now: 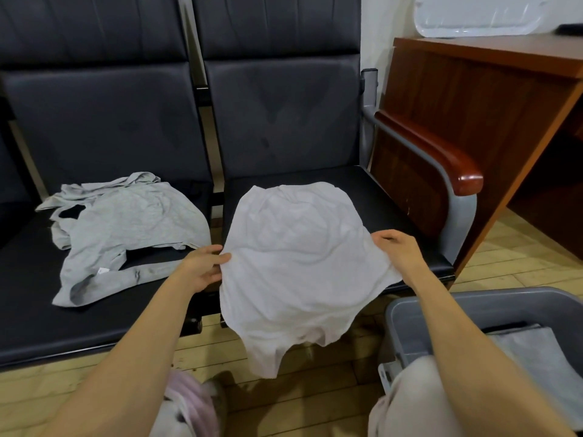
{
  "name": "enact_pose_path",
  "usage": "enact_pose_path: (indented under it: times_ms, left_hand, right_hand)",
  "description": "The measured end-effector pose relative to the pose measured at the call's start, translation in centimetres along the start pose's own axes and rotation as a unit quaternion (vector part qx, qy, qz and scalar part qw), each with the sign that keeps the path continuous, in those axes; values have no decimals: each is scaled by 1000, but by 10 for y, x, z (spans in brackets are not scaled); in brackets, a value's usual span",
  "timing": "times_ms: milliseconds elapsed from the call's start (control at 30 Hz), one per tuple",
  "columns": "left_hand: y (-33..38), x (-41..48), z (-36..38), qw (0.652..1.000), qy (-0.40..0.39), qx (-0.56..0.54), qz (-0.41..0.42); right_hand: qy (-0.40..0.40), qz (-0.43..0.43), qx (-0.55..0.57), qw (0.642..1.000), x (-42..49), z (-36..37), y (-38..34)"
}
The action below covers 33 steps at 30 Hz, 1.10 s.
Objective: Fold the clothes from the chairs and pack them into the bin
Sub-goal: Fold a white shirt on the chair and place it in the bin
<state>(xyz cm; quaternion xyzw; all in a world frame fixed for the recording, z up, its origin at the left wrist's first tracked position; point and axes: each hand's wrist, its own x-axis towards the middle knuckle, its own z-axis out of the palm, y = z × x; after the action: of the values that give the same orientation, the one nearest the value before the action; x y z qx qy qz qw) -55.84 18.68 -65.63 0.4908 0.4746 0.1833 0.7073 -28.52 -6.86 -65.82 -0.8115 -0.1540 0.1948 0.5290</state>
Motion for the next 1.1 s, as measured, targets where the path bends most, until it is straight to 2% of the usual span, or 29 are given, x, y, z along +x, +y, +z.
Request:
enact_pose_path:
  times_ms: [67, 167, 233, 300, 400, 467, 567, 633, 733, 833, 900, 1000, 1033, 1100]
  left_hand:
    - [0, 1, -1, 999, 14, -15, 27]
    - [4, -1, 0, 994, 63, -51, 72]
    - [6, 1, -3, 988, 96, -82, 90]
    - [2, 3, -5, 993, 78, -70, 48]
    - [-1, -4, -1, 999, -19, -5, -48]
    - [1, -5, 0, 996, -61, 52, -46]
    - [4, -7, 2, 988, -18, 145, 59]
    - [7, -14, 8, 980, -3, 132, 151]
    - [14, -29, 18, 961, 35, 73, 263]
    - [21, -36, 16, 957, 59, -28, 281]
    - [22, -39, 14, 960, 46, -35, 274]
    - [33, -50, 19, 958, 29, 22, 283]
    - [43, -53, 22, 952, 29, 53, 299]
    - [75, -63, 29, 934, 37, 115, 337]
  right_hand:
    - [28, -28, -4, 999, -2, 2, -2]
    - [111, -100, 59, 987, -5, 1, -6]
    - [143, -100, 94, 980, -5, -1, -7]
    - [122, -65, 82, 987, -2, 0, -4]
    - [35, -26, 11, 999, -2, 3, -1]
    - [-5, -31, -11, 999, -2, 5, 0]
    - [-43, -26, -86, 995, -2, 5, 0]
    - [-36, -35, -126, 991, -2, 5, 1]
    - [61, -88, -71, 992, -10, -2, -6]
    - [131, -100, 15, 986, -20, -11, -20]
    - [111, -71, 57, 990, -19, -17, -34]
    - [-19, 31, 91, 995, -23, -30, -67]
    - [-59, 31, 71, 995, -27, -34, -81]
    - [-84, -14, 68, 994, -35, -42, -114]
